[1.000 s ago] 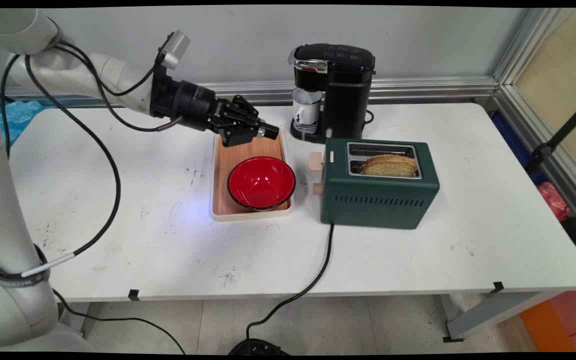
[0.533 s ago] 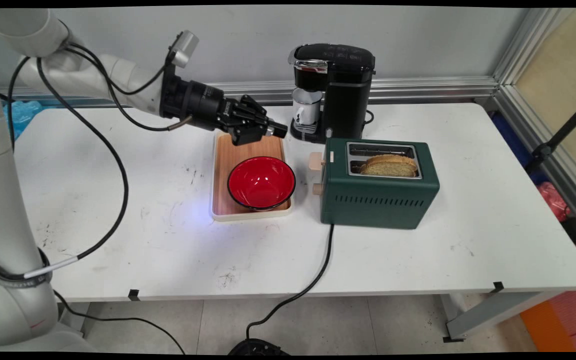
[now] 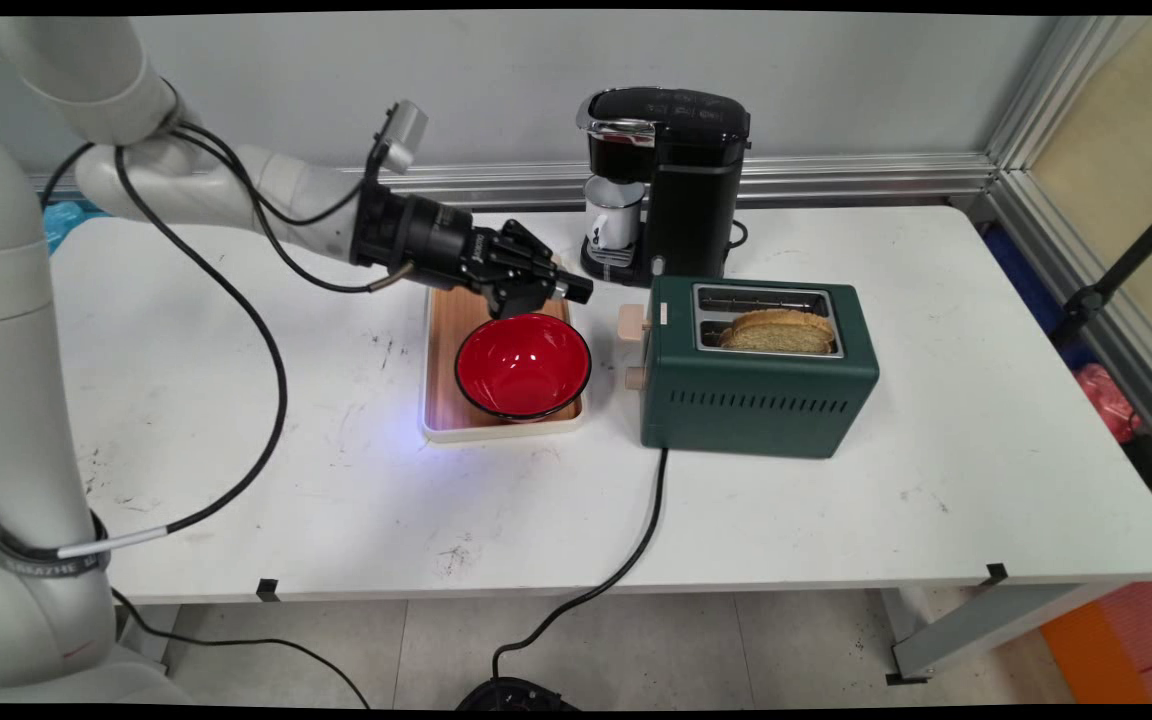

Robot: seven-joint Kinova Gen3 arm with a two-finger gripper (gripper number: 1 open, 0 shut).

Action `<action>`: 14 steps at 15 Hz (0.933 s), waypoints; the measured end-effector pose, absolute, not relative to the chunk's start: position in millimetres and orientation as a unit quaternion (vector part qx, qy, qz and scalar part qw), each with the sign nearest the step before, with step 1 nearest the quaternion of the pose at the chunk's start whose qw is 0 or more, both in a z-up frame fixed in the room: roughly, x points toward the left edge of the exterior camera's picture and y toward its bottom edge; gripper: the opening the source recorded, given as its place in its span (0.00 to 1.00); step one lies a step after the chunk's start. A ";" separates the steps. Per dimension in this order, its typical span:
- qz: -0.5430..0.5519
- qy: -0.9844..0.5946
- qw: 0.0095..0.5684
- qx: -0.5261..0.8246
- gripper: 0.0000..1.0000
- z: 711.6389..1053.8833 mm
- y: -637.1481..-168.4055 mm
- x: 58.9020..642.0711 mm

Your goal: Press the toaster switch

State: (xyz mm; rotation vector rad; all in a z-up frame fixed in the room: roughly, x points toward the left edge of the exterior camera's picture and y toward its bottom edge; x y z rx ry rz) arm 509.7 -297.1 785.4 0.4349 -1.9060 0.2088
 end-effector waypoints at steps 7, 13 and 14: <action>0.096 -0.805 0.553 0.190 0.00 772.8 -307.4 492.7; 0.101 -0.803 0.554 0.194 0.00 766.5 -316.0 481.6; 0.101 -0.803 0.554 0.195 0.00 764.9 -317.0 479.7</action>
